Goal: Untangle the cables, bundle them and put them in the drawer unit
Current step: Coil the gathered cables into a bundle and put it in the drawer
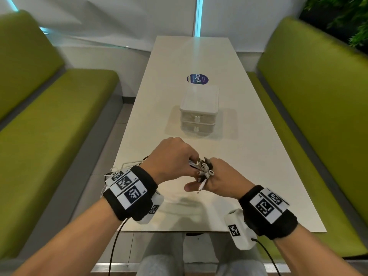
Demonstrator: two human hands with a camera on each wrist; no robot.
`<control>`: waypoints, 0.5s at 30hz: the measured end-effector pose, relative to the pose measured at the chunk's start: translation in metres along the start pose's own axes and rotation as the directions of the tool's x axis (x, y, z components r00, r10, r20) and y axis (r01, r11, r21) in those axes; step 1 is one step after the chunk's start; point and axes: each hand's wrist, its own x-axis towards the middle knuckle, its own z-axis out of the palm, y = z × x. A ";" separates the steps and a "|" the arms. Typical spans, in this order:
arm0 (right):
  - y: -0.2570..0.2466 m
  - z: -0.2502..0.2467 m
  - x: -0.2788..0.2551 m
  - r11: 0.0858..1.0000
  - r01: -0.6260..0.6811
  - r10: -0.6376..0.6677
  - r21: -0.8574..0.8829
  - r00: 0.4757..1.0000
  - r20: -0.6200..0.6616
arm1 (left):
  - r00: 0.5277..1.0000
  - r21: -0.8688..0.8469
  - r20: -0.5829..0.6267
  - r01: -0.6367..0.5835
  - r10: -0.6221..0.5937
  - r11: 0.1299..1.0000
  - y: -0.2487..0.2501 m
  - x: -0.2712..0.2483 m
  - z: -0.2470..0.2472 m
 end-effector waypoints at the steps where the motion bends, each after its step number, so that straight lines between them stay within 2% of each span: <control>1: -0.003 -0.001 -0.001 0.999 -0.020 0.020 -0.035 1.000 -0.006 | 1.000 -0.004 0.011 0.006 -0.006 1.000 0.001 -0.001 -0.001; 7: -0.009 0.003 -0.001 0.966 -0.044 0.038 -0.253 0.999 -0.029 | 0.996 -0.014 0.064 0.064 -0.063 0.998 0.004 -0.005 0.001; 15: 0.001 0.011 0.003 0.952 0.010 -0.024 -0.305 0.999 -0.040 | 0.998 0.015 0.040 0.052 -0.053 0.999 0.004 -0.009 0.007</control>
